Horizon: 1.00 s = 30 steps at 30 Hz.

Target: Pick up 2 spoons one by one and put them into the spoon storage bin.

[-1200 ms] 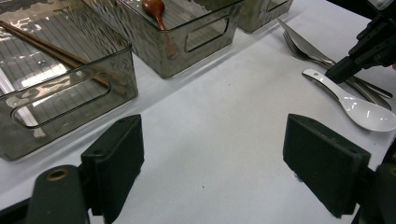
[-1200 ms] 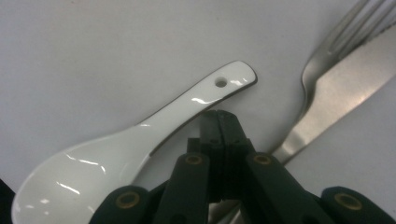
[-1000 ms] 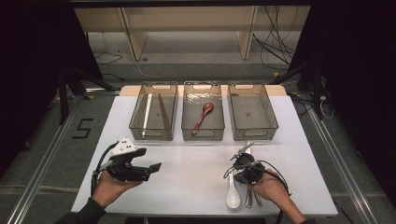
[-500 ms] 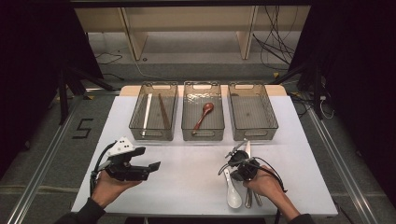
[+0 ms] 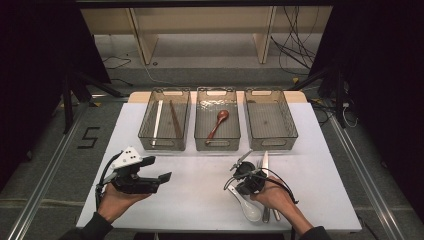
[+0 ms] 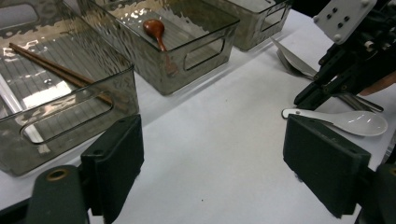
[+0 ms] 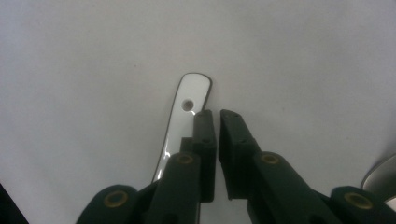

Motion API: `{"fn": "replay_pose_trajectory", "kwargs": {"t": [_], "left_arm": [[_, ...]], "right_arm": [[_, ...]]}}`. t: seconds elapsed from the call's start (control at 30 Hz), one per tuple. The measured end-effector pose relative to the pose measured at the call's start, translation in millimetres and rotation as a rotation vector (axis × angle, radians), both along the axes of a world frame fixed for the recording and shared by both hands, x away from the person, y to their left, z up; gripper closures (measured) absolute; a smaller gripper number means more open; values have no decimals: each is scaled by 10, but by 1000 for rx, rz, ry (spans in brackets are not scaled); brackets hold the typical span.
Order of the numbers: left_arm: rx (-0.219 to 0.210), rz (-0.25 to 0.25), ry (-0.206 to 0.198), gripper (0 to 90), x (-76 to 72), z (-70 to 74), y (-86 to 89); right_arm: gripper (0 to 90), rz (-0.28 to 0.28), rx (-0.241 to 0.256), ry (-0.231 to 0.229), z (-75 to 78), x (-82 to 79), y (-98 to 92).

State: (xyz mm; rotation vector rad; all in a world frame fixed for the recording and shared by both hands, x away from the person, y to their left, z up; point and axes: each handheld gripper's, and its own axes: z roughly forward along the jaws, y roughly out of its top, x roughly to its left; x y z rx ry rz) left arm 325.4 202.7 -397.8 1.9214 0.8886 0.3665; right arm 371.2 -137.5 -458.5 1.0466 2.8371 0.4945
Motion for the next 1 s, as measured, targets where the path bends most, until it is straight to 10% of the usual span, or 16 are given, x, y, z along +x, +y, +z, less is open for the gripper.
{"fn": "replay_pose_trajectory", "kwargs": {"t": [0.43,1.0], "left_arm": [[-34,4,-23,190,-9,6,51],[-33,4,-40,188,-9,11,79]], "right_arm": [[384,-82,133,-3,192,-29,-171],[560,-23,59,90,38,-96,-76]]}}
